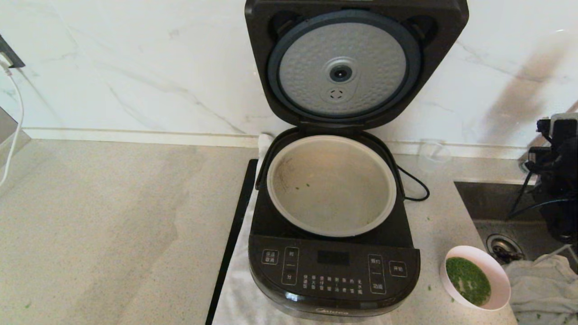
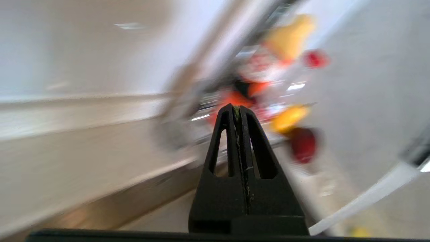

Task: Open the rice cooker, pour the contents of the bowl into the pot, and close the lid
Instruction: Turn on the tap, then fill a bowl with water from the tap

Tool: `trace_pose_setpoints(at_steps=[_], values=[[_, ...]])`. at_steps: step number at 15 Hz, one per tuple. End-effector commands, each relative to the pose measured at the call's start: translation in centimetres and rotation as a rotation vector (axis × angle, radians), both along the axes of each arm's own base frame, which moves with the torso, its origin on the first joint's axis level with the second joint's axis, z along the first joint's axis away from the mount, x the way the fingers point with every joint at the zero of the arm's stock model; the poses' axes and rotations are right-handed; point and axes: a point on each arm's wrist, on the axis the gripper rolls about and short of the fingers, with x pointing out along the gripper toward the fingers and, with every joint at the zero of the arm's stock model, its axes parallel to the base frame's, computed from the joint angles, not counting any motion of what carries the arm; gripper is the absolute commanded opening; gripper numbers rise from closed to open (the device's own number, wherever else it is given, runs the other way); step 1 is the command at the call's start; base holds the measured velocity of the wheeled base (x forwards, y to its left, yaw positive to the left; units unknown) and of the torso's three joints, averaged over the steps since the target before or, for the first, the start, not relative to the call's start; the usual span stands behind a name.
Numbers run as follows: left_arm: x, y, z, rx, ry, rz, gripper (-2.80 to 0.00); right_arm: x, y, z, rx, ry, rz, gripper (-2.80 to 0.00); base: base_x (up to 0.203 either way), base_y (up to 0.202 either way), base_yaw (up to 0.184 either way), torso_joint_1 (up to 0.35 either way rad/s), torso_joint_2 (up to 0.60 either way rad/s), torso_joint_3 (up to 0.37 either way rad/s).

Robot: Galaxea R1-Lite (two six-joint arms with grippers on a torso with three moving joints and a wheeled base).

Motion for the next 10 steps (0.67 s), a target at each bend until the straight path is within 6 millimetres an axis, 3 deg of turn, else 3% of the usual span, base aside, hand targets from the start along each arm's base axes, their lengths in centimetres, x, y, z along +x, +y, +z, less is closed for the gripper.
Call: trace_pose_setpoints(at_steps=[1, 6, 10], values=[[0.0, 0.0, 0.0, 0.000, -0.001, 0.000, -2.80, -3.1, 2.8, 3.3, 0.108, 0.057, 0.113, -2.80, 0.000, 0.000, 0.000, 0.000, 0.00, 0.000], [0.0, 0.0, 0.0, 0.000, -0.001, 0.000, -2.80, -10.3, 5.4, 4.7, 0.461, 0.384, 0.463, -2.80, 0.000, 0.000, 0.000, 0.000, 0.00, 0.000], [0.0, 0.0, 0.0, 0.000, -0.001, 0.000, -2.80, -16.0, 5.5, 2.3, 0.828, 0.612, 0.624, -2.80, 0.000, 0.000, 0.000, 0.000, 0.00, 0.000]])
